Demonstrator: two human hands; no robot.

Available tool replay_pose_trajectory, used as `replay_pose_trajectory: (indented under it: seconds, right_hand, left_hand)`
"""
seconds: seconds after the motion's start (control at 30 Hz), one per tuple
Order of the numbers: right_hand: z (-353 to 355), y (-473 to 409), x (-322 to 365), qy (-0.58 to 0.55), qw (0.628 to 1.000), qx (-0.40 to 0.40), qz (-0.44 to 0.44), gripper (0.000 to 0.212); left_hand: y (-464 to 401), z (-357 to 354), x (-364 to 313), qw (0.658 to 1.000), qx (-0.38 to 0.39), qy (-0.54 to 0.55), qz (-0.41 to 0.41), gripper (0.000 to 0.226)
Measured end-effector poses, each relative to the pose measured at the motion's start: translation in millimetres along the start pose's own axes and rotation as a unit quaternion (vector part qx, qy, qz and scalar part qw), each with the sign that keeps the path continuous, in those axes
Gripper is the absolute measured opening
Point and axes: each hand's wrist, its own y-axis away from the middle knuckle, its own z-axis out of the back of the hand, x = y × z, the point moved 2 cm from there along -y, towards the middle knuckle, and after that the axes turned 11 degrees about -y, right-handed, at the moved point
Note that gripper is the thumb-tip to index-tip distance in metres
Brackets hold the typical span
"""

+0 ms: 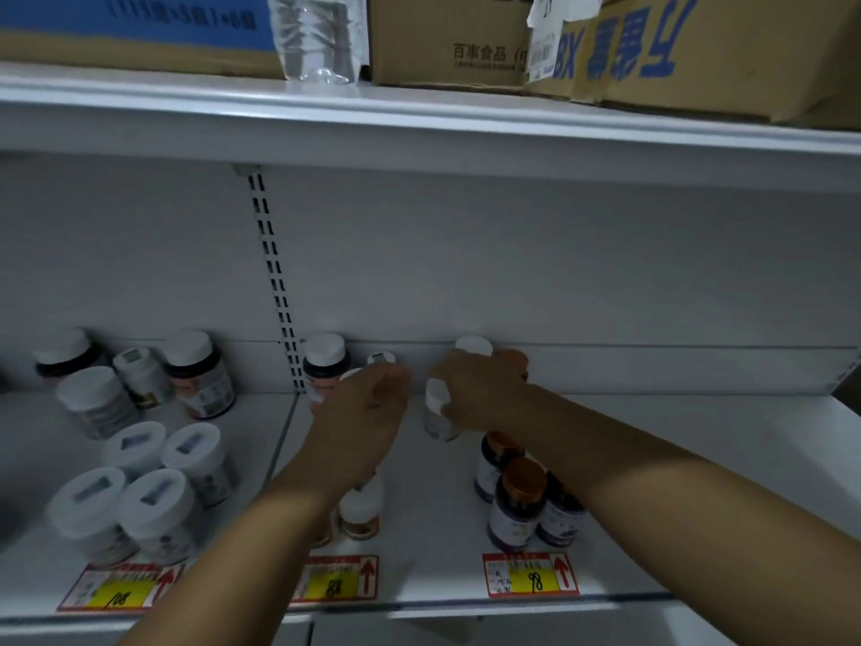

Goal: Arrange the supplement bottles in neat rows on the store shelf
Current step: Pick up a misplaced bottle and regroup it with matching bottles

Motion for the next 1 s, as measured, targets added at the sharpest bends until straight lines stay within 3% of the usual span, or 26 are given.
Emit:
replay_pose_trajectory:
  seconds: [0.2,0.27,0.3,0.37,0.47,0.53,0.67,0.73,0.9,1.0]
  right_hand:
    - [-4,-14,-4,-0.005,1.0,0.014,-0.002,0.023]
    - [2,-14,-9,-0.098,0.994,0.035,0.033,0.016]
    - [10,-12,-8,-0.161,0.986,0.034,0.035,0.025]
    - [31,-4,-3,-0.303,0.953,0.014,0.015,0.039]
    - [52,13,8,-0.516,0.853,0.063,0.045,0.006]
    - [58,22,15,-0.569,0.814,0.095,0.067,0.004]
    - [62,28,25,-0.582,0.804,0.097,0.074,0.041]
    - [62,29,30,-0.581,0.804,0.1,0.075,0.048]
    - [57,20,49,-0.611,0.775,0.127,0.1,0.02]
    - [51,14,69,-0.625,0.768,0.109,0.091,0.026]
  left_hand:
    - [3,21,19,0.999,0.0,-0.032,0.032,0.019]
    - [7,22,20,0.999,0.015,-0.026,0.033,0.02]
    - [10,24,19,0.999,0.028,-0.011,0.03,0.023]
    - [18,28,15,0.997,0.065,0.029,0.038,0.041]
    - [27,28,8,0.988,0.104,0.093,0.061,0.076]
    - [29,26,2,0.989,0.08,0.109,0.056,0.072]
    - [36,28,-8,0.992,0.05,0.101,0.057,0.059]
    - [41,31,-8,0.991,0.045,0.108,0.066,0.056]
    - [50,50,2,0.991,0.014,0.119,0.057,0.043]
    - [51,68,16,0.994,0.019,0.102,0.045,0.049]
